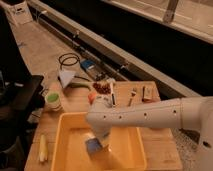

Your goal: Wipe tray with sponge

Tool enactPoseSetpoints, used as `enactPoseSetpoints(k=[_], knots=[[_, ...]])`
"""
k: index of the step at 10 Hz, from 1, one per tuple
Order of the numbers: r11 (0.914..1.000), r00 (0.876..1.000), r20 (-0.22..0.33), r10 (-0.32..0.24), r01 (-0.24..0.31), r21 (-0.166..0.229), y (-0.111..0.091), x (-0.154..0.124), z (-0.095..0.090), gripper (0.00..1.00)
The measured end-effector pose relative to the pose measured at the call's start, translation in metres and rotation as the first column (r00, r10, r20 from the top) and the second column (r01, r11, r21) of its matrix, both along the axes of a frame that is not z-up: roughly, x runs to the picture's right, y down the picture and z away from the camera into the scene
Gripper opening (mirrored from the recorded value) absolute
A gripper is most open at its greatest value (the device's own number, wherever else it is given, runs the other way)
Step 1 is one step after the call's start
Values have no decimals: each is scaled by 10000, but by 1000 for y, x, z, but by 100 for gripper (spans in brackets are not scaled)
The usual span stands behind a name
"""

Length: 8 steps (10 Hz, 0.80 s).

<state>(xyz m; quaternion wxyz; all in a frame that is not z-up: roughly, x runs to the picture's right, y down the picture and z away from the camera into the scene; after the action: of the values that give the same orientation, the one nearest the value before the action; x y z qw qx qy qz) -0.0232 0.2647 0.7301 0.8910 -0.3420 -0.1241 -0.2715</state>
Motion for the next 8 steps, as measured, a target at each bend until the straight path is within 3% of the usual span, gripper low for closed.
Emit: enactPoseSetpoints(k=[2, 4, 8], knots=[[9999, 9999, 136, -38, 39, -102, 12, 2, -13, 0], [9997, 9998, -127, 157, -160, -198, 21, 22, -21, 0], [9976, 9935, -995, 557, -594, -351, 8, 58, -1, 0]])
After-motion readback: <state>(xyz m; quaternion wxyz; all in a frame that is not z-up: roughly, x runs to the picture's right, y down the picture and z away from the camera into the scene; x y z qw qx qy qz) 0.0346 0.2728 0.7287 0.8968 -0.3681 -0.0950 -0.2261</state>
